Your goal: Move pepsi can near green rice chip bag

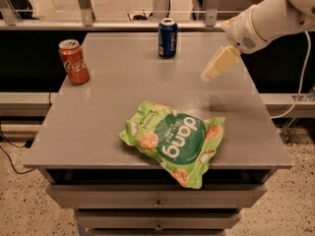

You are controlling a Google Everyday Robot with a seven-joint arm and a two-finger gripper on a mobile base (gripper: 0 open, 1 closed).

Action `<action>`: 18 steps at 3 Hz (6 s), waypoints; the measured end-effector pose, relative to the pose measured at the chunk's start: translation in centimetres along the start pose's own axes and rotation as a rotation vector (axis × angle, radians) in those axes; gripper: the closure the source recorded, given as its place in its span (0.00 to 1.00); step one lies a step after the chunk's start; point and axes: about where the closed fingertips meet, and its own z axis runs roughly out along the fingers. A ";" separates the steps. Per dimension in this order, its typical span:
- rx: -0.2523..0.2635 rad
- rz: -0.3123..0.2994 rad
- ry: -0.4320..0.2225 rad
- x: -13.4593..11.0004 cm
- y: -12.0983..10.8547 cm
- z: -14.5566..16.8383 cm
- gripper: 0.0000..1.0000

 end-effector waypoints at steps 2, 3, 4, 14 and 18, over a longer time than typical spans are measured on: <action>-0.011 0.053 -0.123 -2.3 -0.9 3.6 0.00; -0.016 0.104 -0.207 -4.1 -2.0 6.5 0.00; -0.014 0.142 -0.286 -6.5 -2.9 9.9 0.00; -0.170 0.224 -0.589 -5.2 -2.4 4.5 1.00; -0.447 0.015 -0.550 4.5 5.8 -4.0 1.00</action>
Offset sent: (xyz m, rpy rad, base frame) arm 0.0447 0.0440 -0.0101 0.2188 -0.0444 0.0191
